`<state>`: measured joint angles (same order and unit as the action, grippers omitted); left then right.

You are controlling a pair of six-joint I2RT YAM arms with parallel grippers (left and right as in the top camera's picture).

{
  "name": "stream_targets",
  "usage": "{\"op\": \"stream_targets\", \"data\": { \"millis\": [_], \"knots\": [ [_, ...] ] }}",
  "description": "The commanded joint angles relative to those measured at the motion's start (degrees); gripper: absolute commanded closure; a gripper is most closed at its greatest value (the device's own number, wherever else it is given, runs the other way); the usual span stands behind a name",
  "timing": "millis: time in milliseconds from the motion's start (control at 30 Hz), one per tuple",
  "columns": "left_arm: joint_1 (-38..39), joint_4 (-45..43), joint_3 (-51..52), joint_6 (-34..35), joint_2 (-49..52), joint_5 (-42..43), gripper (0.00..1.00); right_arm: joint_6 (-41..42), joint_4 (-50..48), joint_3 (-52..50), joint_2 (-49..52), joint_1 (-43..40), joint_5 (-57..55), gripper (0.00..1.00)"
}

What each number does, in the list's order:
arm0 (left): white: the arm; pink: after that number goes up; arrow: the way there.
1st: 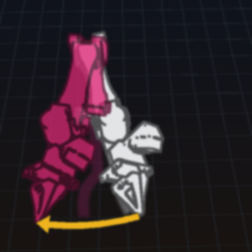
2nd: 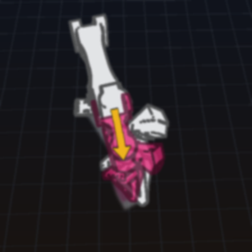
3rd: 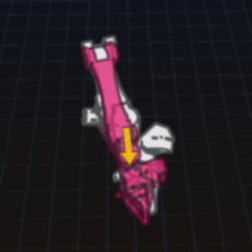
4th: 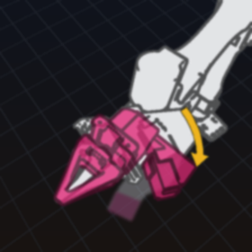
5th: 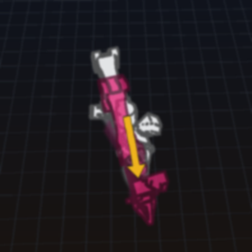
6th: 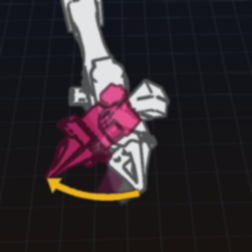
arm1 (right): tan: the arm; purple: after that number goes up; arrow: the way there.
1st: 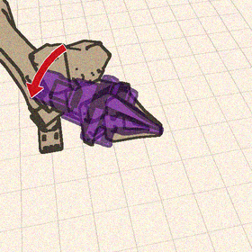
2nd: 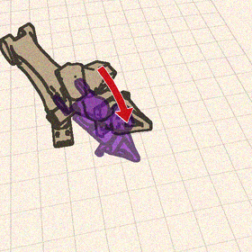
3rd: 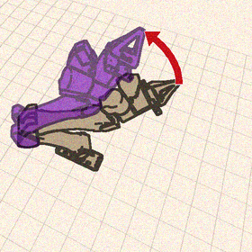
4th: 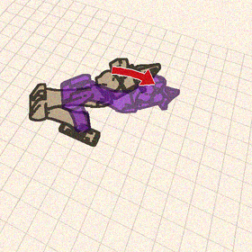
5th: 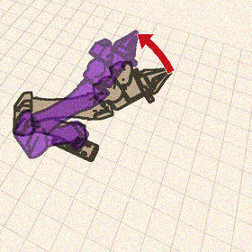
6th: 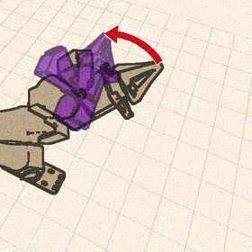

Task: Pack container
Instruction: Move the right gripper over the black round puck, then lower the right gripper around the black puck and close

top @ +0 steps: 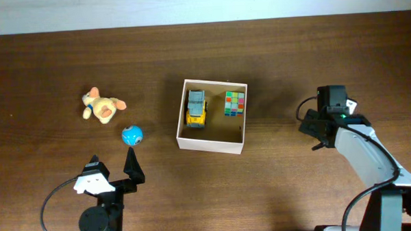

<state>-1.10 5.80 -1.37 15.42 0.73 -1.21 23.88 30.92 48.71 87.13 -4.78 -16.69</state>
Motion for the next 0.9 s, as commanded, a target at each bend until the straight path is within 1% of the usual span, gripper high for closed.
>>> {"op": "stream_targets", "data": {
  "millis": [0,33,100,133,300,600,800,867],
  "knots": [
    [-0.31,-0.17,0.35,-0.94,-0.44,0.83,0.01,-7.63,-1.75,-0.72,-0.42,-1.53,5.86,0.01],
    [-0.31,-0.17,0.35,-0.94,-0.44,0.83,0.01,-8.26,-2.19,-0.72,-0.37,-1.81,6.29,0.01],
    [-0.31,-0.17,0.35,-0.94,-0.44,0.83,0.01,-12.92,-3.41,-0.72,0.0,-2.29,8.92,0.01],
    [-0.31,-0.17,0.35,-0.94,-0.44,0.85,0.01,-13.73,-3.76,-0.72,0.31,-2.45,9.51,0.01],
    [-0.31,-0.17,0.35,-0.94,-0.44,0.83,0.01,-14.56,-5.88,-0.87,3.45,-4.0,11.89,0.01],
    [-0.31,-0.17,0.35,-0.94,-0.44,0.83,0.01,-16.02,-8.5,-0.87,6.67,-4.26,12.2,0.0],
    [-0.31,-0.17,0.35,-0.94,-0.44,0.83,0.01,-16.04,-10.54,-0.87,7.37,-4.31,12.17,0.11],
    [-0.31,-0.17,0.35,-0.94,-0.44,0.83,0.01,-16.15,-11.26,-0.87,7.74,-4.31,12.2,0.13]
  ]
}}
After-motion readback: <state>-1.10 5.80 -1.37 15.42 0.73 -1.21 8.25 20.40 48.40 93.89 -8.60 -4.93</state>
